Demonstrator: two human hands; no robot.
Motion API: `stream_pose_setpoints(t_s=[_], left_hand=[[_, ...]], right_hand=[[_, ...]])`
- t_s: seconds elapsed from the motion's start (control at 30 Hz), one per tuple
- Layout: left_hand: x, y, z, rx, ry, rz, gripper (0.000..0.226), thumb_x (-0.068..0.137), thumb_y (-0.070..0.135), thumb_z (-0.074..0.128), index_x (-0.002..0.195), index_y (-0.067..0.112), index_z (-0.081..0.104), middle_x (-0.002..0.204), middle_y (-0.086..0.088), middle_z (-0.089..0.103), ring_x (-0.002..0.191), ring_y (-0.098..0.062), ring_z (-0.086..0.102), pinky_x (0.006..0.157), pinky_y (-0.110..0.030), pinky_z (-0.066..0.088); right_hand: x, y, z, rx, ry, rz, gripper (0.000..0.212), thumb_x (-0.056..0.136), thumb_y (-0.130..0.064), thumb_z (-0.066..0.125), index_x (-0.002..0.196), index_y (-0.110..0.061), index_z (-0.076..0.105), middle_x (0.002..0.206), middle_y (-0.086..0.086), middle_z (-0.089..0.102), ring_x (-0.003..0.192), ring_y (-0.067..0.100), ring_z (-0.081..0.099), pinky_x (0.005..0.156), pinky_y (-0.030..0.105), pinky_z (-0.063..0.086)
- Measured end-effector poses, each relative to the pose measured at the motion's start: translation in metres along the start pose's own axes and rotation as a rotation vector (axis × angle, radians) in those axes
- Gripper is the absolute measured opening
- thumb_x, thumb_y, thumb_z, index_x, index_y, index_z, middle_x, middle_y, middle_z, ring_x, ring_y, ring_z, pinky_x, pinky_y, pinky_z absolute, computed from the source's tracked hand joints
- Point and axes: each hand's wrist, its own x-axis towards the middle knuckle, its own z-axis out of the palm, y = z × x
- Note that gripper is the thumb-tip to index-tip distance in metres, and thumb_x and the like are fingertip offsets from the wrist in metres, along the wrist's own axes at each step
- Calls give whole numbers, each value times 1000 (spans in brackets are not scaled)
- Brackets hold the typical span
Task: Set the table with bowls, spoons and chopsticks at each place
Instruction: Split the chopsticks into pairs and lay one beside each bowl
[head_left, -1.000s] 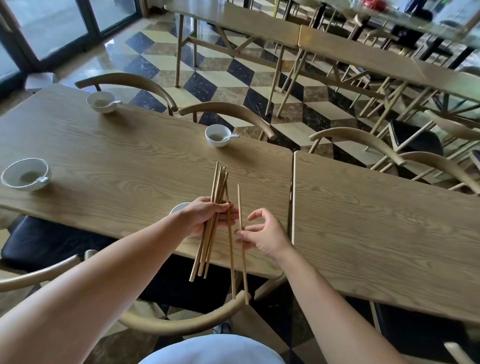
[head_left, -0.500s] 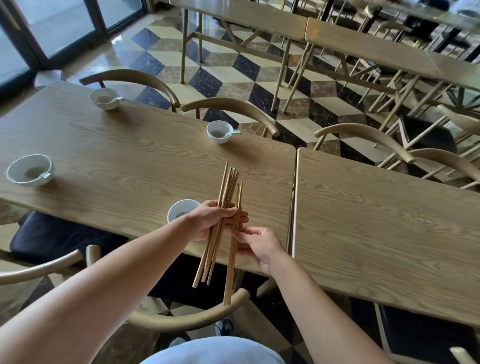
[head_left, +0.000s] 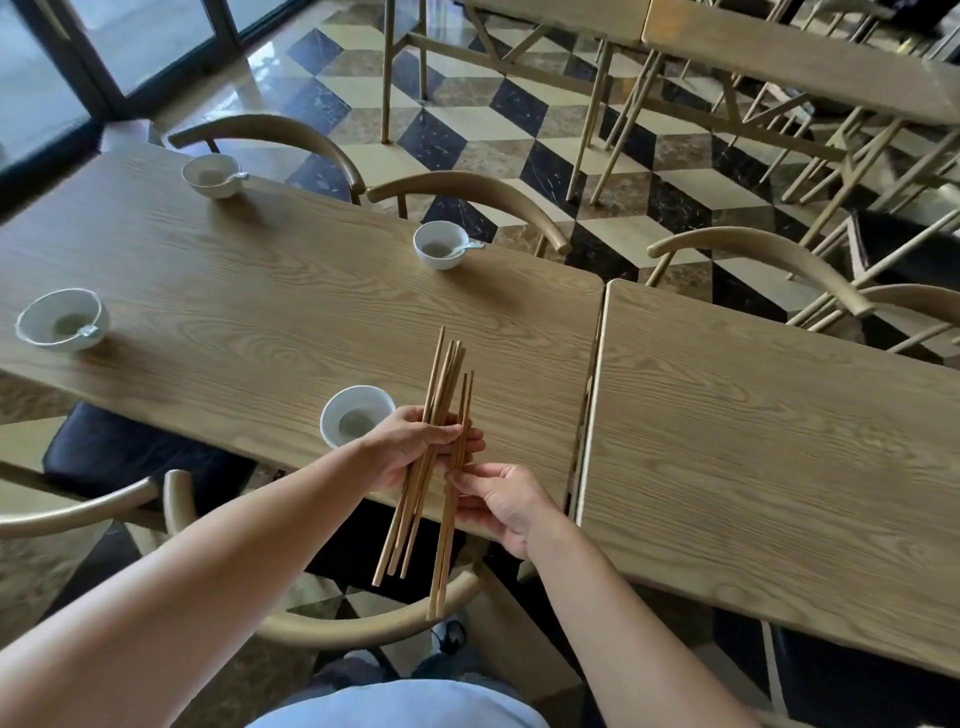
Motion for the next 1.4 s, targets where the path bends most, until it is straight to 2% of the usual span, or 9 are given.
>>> stream_pose_setpoints(t_s=[0.17, 0.43, 0.53, 0.63, 0.87, 1.03, 1.2, 1.3, 1.4], left_hand=[[-1, -3, 0, -41, 48, -19, 22, 96, -2, 56, 116, -11, 60, 110, -24, 72, 95, -30, 75, 75, -41, 63], [-2, 22, -31, -86, 210, 58, 23, 98, -5, 50, 120, -10, 58, 108, -23, 72, 101, -30, 72, 80, -34, 62], [-6, 38, -59, -146, 215, 56, 25, 98, -5, 49, 122, -10, 58, 111, -25, 72, 100, -31, 73, 79, -35, 63], [-7, 49, -89, -174, 166, 36, 25, 98, -4, 48, 122, -10, 57, 114, -25, 71, 105, -32, 72, 77, -34, 62], [6, 60, -154, -220, 121, -65, 26, 98, -4, 49, 122, -10, 56, 119, -26, 70, 110, -32, 70, 88, -38, 58], [16, 64, -187, -226, 115, -114, 28, 98, -2, 49, 125, -10, 55, 120, -26, 69, 111, -32, 69, 86, -39, 60], [21, 68, -199, -189, 111, -143, 27, 99, -2, 47, 124, -10, 54, 118, -26, 70, 109, -32, 70, 89, -42, 58], [23, 72, -199, -179, 105, -148, 27, 99, -2, 48, 124, -11, 55, 117, -26, 70, 109, -32, 70, 89, -42, 57], [24, 75, -198, -171, 92, -147, 27, 98, -2, 50, 124, -10, 55, 117, -26, 70, 109, -32, 70, 89, -41, 58]], right_hand=[[8, 5, -5, 12, -47, 49, 22, 88, 0, 69, 109, 8, 68, 95, 20, 73, 84, 31, 73, 76, 42, 63], [42, -2, -12, 103, 87, 117, 23, 85, 5, 70, 106, 5, 62, 70, 16, 71, 59, 24, 70, 52, 37, 60], [72, 2, -4, 90, 189, 155, 23, 87, 6, 69, 106, 1, 58, 78, 17, 67, 66, 25, 64, 64, 42, 57], [104, 9, 14, 4, 248, 205, 16, 88, 1, 70, 93, -9, 59, 76, 12, 64, 63, 18, 59, 57, 33, 49], [156, 24, 49, -163, 383, 268, 35, 89, -1, 70, 121, 4, 59, 78, 9, 59, 63, 17, 56, 51, 28, 49], [174, 21, 61, -286, 454, 301, 25, 85, -4, 76, 106, -1, 63, 99, 16, 64, 82, 27, 62, 52, 30, 56], [177, 18, 62, -464, 591, 317, 24, 78, -7, 83, 71, -14, 61, 100, 14, 71, 73, 28, 69, 45, 30, 55], [178, 17, 64, -576, 591, 289, 14, 79, -10, 81, 82, -10, 67, 100, 15, 71, 80, 30, 72, 66, 37, 62], [177, 20, 65, -688, 553, 262, 36, 80, -20, 74, 112, -4, 67, 113, 17, 68, 103, 33, 67, 91, 43, 57]])
